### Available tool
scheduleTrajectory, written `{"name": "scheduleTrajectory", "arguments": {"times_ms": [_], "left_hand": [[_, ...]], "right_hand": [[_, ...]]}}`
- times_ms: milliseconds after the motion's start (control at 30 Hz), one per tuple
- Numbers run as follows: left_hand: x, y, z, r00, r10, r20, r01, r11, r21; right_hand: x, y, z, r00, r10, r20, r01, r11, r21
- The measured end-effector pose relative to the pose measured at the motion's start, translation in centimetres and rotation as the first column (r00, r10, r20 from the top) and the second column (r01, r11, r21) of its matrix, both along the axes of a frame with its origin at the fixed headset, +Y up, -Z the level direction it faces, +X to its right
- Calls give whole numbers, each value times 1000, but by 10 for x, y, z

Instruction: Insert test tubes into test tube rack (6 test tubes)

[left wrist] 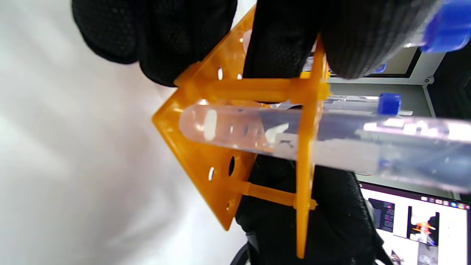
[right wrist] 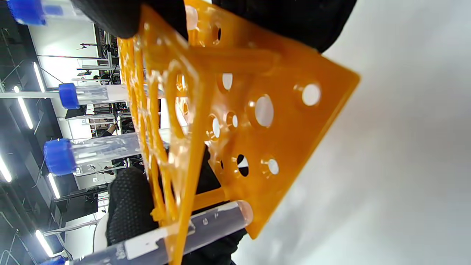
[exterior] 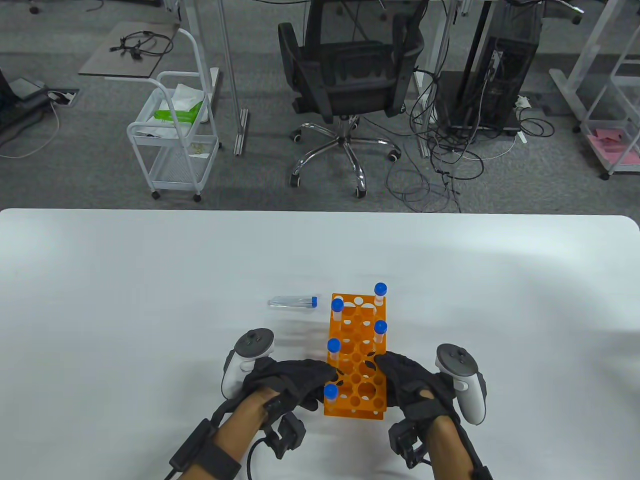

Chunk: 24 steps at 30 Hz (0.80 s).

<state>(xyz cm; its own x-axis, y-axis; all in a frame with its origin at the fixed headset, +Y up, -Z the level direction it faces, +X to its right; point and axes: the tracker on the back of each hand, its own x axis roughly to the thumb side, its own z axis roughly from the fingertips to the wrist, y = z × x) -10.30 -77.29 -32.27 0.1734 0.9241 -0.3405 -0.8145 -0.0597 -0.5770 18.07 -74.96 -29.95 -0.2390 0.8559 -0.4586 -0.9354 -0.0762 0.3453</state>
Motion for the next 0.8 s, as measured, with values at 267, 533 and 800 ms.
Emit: {"name": "scheduleTrajectory", "arguments": {"times_ms": [267,533,800], "left_hand": [[-10,6,-3,997,-18,-74,18,1000,7],[-37,17,-12,989,3,-149,1,1000,29],[-75,25,-17,962,-43,-271,60,997,55]], "right_hand": [[-6,1,-7,991,117,-62,-115,992,47],[-14,27,-35,966,193,-173,-180,980,87],[-23,35,-90,930,360,-73,-341,920,191]]}}
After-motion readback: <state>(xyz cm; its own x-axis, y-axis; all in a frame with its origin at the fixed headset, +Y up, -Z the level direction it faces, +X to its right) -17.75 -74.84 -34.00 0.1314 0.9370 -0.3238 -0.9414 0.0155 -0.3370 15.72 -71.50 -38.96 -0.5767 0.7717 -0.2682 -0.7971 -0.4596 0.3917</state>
